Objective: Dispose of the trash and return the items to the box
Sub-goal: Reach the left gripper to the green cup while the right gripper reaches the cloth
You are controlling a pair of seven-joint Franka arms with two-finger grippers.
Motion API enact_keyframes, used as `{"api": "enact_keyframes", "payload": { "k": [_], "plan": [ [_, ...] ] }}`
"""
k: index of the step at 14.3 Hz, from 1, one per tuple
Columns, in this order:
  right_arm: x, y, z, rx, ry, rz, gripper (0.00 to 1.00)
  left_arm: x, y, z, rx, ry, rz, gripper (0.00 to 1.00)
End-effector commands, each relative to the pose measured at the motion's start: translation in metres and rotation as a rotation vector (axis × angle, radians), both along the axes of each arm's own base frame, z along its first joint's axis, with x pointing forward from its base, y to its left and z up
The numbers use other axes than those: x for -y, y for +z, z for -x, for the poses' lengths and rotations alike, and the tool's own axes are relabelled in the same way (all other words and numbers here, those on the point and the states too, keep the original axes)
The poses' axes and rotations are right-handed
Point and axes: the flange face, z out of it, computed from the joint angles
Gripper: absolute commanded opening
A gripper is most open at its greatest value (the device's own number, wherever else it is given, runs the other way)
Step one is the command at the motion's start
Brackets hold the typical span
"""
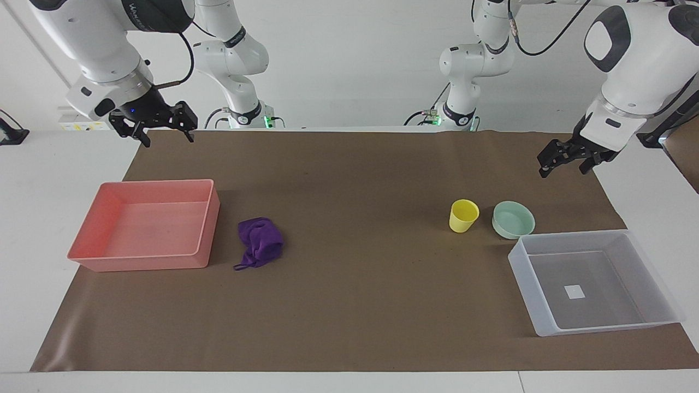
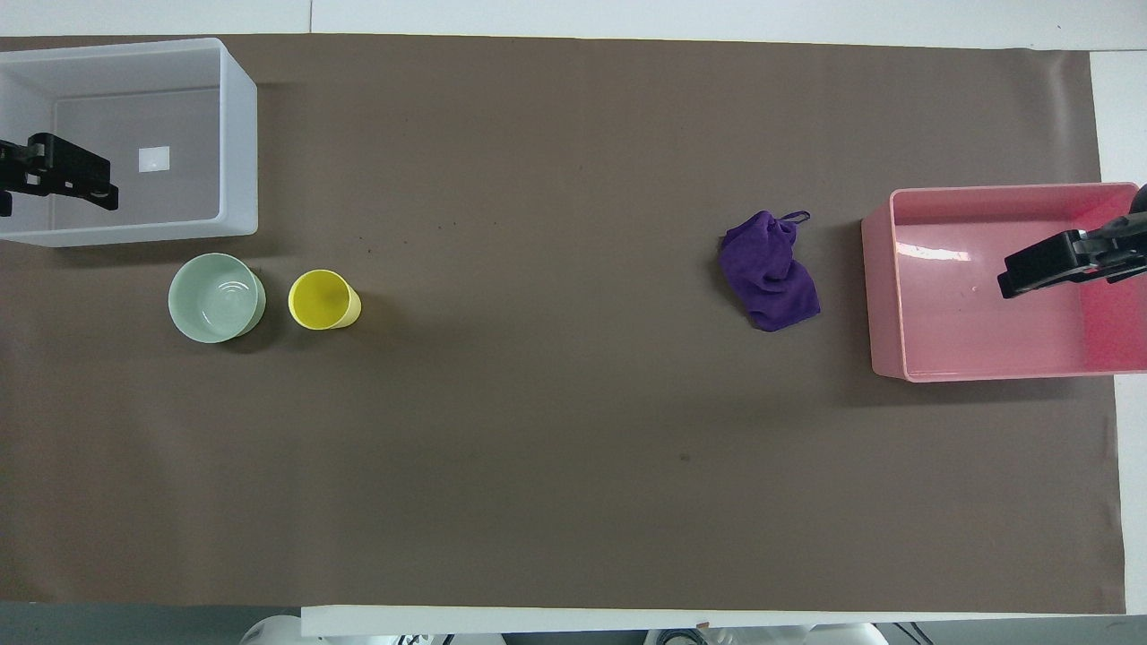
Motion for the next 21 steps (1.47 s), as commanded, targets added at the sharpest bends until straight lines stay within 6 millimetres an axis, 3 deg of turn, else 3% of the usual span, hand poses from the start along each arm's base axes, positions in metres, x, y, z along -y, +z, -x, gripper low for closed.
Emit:
{"api": "enact_keyframes", "payload": {
  "k": [1,4,7,9,11,14,15,17,19,20,21],
  "plan": [
    [0.003,0.0,0.005,0.014,-0.019,0.001,1.0,-0.006,0.005,0.004,-0.011,-0.01,0.015,1.0],
    [0.011,-0.008,0.005,0.031,-0.019,-0.005,0.99,-0.005,0.003,0.011,-0.023,-0.004,0.012,1.0],
    [-0.02,-0.038,-0.011,0.082,0.041,-0.007,1.0,-0.009,-0.029,0.039,-0.065,0.02,0.0,1.0],
    [-0.035,-0.058,-0.029,0.102,0.064,-0.007,1.0,-0.015,-0.076,0.065,0.036,0.048,0.001,1.0],
    [-0.052,-0.09,-0.053,0.12,0.086,-0.01,1.0,-0.03,-0.137,0.09,0.067,0.07,0.0,1.0],
    [-0.09,-0.146,-0.08,0.132,0.093,-0.042,1.0,-0.069,-0.209,0.068,0.059,0.141,0.008,1.0],
    [-0.094,-0.166,-0.085,0.141,0.089,-0.043,1.0,-0.081,-0.237,0.064,0.069,0.166,0.012,1.0],
    [-0.106,-0.206,-0.087,0.168,0.104,-0.046,1.0,-0.084,-0.276,0.062,0.13,0.175,0.021,0.97],
    [-0.114,-0.247,-0.086,0.152,0.107,-0.045,1.0,-0.078,-0.295,0.055,0.155,0.209,0.03,0.35],
    [-0.134,-0.267,-0.077,0.141,0.106,-0.043,1.0,-0.077,-0.301,0.054,0.146,0.202,0.03,0.11],
    [-0.143,-0.277,-0.074,0.153,0.09,-0.043,1.0,-0.077,-0.301,0.054,0.147,0.203,0.03,0.05]
  ]
}}
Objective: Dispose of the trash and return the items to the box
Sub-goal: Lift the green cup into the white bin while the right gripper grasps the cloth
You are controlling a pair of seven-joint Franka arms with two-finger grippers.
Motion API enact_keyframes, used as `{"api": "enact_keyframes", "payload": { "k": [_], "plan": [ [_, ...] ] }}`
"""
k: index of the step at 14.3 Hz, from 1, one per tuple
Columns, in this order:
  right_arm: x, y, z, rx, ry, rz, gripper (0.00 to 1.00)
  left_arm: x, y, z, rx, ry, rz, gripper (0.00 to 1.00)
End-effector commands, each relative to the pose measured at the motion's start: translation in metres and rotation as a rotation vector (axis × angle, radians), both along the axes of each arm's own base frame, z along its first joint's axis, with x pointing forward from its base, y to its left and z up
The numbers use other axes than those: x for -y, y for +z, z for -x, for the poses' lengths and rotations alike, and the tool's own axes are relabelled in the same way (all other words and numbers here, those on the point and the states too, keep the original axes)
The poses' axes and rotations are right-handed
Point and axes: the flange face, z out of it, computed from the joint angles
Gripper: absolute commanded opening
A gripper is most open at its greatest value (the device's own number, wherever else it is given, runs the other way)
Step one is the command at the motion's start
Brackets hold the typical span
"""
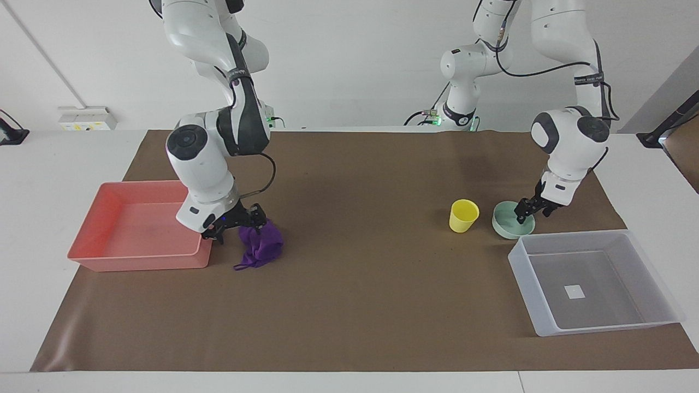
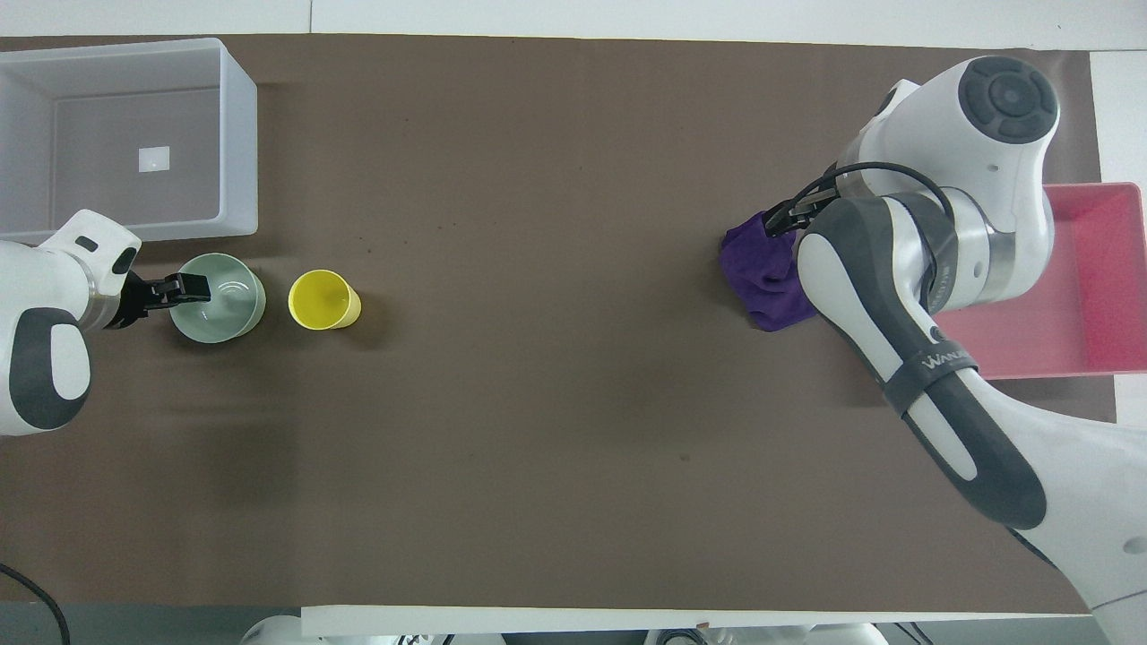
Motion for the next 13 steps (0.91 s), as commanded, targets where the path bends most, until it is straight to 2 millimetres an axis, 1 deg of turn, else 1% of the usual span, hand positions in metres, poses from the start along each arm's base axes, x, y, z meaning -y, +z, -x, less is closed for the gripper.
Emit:
{"api": "enact_keyframes", "payload": {
  "k": [1,3,4,5,6,7,8,9,10,11,12,13],
  "plan": [
    [-0.02,-0.027,0.014,0.004,-0.027,-0.011,1.0,0.004,0.003,-0.002,0.02,0.02,0.01,0.01],
    [-0.022,-0.032,0.014,0.003,-0.015,-0.01,0.99,0.004,0.002,-0.002,0.017,0.02,0.01,0.0],
    [-0.02,-0.042,0.017,0.008,0.006,-0.01,0.98,0.004,0.002,-0.001,0.015,0.02,0.01,0.0],
    [-0.019,-0.05,0.017,0.028,0.017,-0.013,0.91,0.003,0.003,-0.002,0.012,0.02,0.009,0.0],
    [-0.019,-0.054,0.019,0.021,0.017,-0.011,0.71,0.004,0.005,-0.003,0.012,0.021,0.01,0.0],
    [-0.018,-0.055,0.02,0.007,0.016,-0.009,0.47,0.005,0.016,-0.006,0.005,0.022,0.009,0.0],
    [-0.018,-0.055,0.022,-0.01,0.01,-0.006,0.27,0.007,0.038,-0.01,-0.029,0.021,0.007,0.0],
    [-0.019,-0.053,0.022,-0.012,0.003,-0.006,0.16,0.01,0.073,-0.014,-0.067,0.018,0.005,0.0],
    [-0.02,-0.051,0.023,-0.013,-0.008,-0.006,0.06,0.015,0.106,-0.023,-0.103,0.015,0.011,0.0],
    [-0.019,-0.043,0.023,-0.015,-0.009,-0.006,0.0,0.017,0.143,-0.037,-0.123,0.013,0.015,0.0],
    [-0.017,-0.026,0.021,-0.009,-0.012,-0.008,0.0,0.018,0.173,-0.058,-0.133,0.019,0.041,0.0],
    [-0.011,-0.003,0.017,-0.003,-0.02,-0.01,0.0,0.016,0.182,-0.079,-0.113,0.035,0.08,0.0]
  ]
}}
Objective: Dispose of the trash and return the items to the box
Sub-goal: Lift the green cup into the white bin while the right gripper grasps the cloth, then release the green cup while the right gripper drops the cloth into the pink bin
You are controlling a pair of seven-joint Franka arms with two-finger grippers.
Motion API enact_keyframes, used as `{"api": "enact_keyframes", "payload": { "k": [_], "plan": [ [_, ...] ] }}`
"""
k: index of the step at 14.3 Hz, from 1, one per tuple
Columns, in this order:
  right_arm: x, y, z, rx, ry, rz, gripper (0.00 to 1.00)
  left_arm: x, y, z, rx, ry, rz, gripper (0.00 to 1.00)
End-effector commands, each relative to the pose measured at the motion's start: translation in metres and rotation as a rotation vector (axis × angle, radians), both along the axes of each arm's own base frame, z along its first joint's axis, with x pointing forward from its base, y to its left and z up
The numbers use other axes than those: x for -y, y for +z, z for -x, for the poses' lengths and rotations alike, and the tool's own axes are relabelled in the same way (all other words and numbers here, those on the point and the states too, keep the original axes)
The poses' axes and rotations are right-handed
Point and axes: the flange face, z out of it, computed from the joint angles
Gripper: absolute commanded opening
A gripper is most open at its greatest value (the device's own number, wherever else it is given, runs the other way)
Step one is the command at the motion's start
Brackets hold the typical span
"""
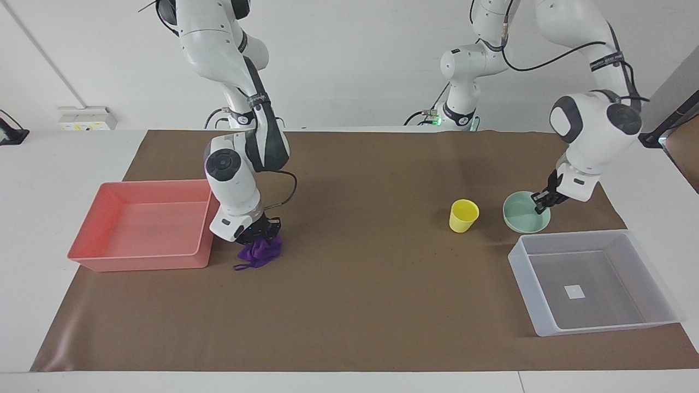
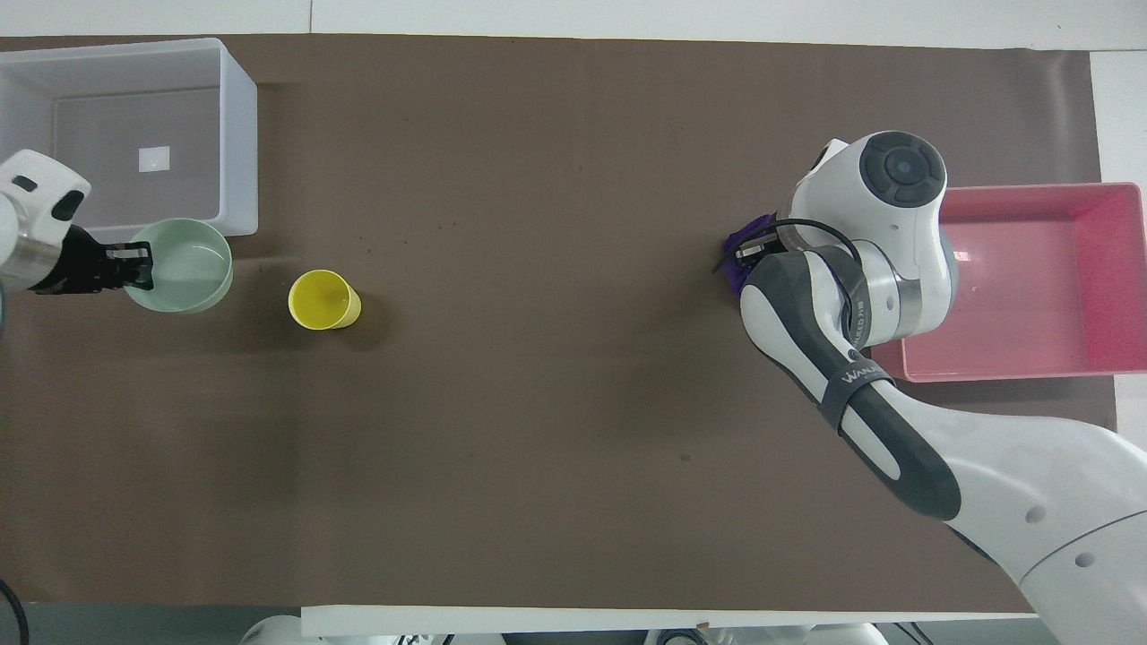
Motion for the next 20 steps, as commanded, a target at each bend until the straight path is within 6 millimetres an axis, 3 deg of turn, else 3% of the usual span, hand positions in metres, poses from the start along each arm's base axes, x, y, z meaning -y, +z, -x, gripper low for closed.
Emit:
{"api": "enact_keyframes", "payload": {
  "k": [1,4,5,6,8,9,10,11,12,14,16,18,20],
  "plan": [
    [0.022,0.064,-0.003,0.004,-0.032,-0.014,0.0,-0.006,0.044,-0.056,0.042,0.049,0.072,0.0],
    [0.041,0.123,0.0,0.019,-0.053,-0.019,0.0,-0.026,0.0,-0.112,0.138,0.079,0.072,0.0],
    [0.045,0.145,0.005,0.032,-0.057,-0.021,0.0,-0.052,-0.034,-0.126,0.165,0.123,0.075,0.0],
    [0.051,0.17,0.011,0.037,-0.066,-0.021,0.0,-0.067,-0.057,-0.139,0.232,0.142,0.06,0.0],
    [0.079,0.21,0.022,0.048,-0.103,-0.014,0.0,-0.071,-0.098,-0.148,0.263,0.153,0.059,0.0],
    [0.089,0.226,0.028,0.05,-0.117,-0.01,0.0,-0.069,-0.107,-0.146,0.268,0.148,0.058,0.07],
    [0.104,0.24,0.033,0.048,-0.129,-0.006,0.0,-0.064,-0.104,-0.148,0.278,0.124,0.046,0.78],
    [0.125,0.245,0.036,0.043,-0.127,-0.001,0.0,-0.057,-0.099,-0.149,0.284,0.096,0.021,0.99],
    [0.151,0.244,0.037,0.036,-0.113,0.016,0.0,-0.049,-0.082,-0.149,0.29,0.074,0.008,1.0],
    [0.205,0.238,0.046,0.026,-0.099,0.032,0.0,-0.034,-0.02,-0.132,0.246,0.056,0.003,1.0],
    [0.245,0.228,0.058,0.013,-0.102,0.033,0.0,0.007,0.027,-0.101,0.169,0.051,0.007,1.0],
    [0.269,0.206,0.068,-0.021,-0.127,0.026,0.0,0.075,0.041,-0.055,0.05,0.035,-0.001,1.0],
    [0.285,0.158,0.076,-0.012,-0.147,0.027,0.0,0.125,0.018,-0.007,-0.027,-0.014,-0.019,1.0]
  ]
}}
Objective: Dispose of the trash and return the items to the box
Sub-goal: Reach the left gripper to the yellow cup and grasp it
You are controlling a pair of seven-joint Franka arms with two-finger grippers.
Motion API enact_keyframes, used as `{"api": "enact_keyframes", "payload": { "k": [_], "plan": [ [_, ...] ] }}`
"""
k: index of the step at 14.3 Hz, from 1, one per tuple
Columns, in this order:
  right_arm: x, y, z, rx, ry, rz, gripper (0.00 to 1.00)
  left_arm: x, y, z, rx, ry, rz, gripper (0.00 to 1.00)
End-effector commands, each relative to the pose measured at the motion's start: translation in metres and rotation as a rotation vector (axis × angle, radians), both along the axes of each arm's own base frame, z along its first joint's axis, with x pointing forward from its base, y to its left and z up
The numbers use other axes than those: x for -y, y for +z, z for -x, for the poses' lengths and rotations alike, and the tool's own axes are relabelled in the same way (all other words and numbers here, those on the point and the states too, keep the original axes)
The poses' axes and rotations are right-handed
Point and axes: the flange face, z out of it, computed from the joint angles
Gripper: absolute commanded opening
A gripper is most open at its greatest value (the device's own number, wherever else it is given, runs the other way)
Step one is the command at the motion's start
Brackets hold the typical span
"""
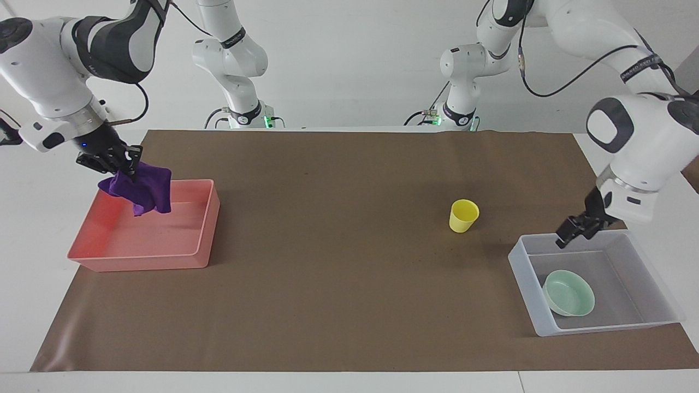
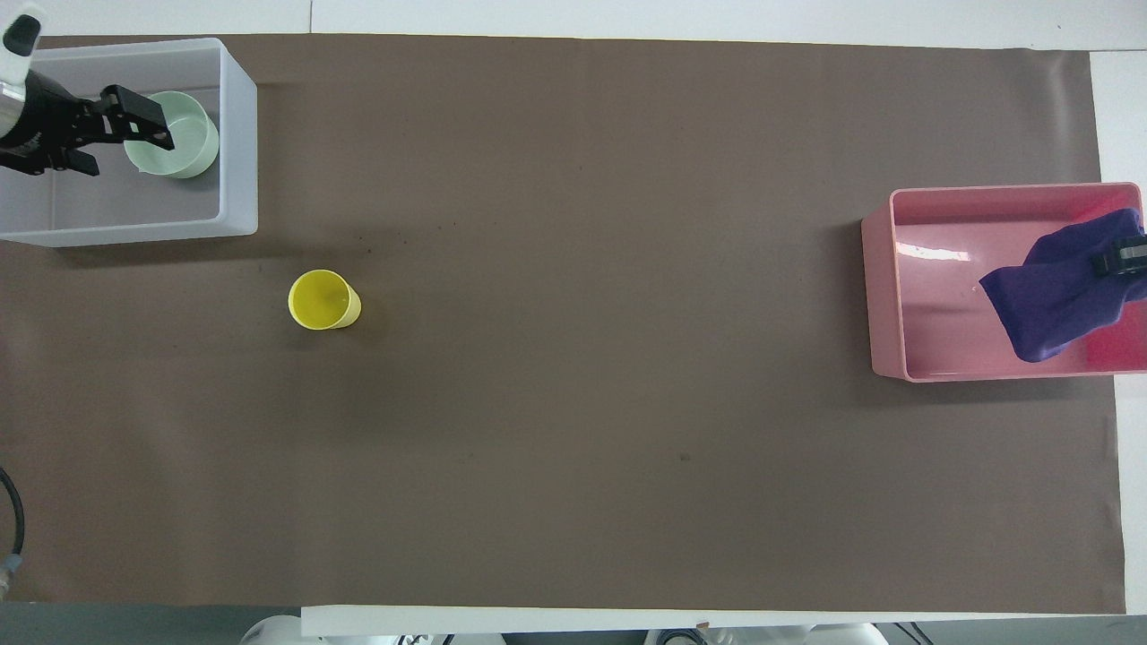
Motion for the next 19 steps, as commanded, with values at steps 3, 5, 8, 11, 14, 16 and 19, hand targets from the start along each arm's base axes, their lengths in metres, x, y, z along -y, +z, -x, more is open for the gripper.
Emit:
{"api": "enact_keyframes", "payload": {
  "k": [3,5,8,11,14,16,19],
  "plan": [
    [0.003,-0.106,0.011,-0.015,0.012,0.005,0.03,0.05,-0.073,0.104,-0.121,-0.067,-0.063,1.0],
    [-0.001,-0.125,0.005,-0.029,0.012,0.001,0.1,0.051,-0.096,0.112,-0.056,-0.066,-0.05,1.0],
    [-0.001,-0.124,0.004,-0.037,0.013,-0.001,0.41,0.048,-0.126,0.111,-0.047,-0.043,-0.045,0.47],
    [-0.008,-0.11,-0.004,-0.022,0.019,-0.007,0.97,0.053,-0.149,0.121,-0.017,-0.025,-0.037,0.44],
    [-0.025,-0.078,-0.016,-0.021,0.022,-0.029,1.0,0.056,-0.151,0.125,-0.015,-0.032,-0.037,0.07],
    [-0.054,-0.057,-0.021,-0.039,0.005,-0.062,1.0,0.059,-0.143,0.116,-0.004,-0.002,-0.032,0.0],
    [-0.1,-0.022,-0.029,-0.075,0.006,-0.063,1.0,0.069,-0.061,0.065,0.04,0.065,0.004,0.0]
  ]
}}
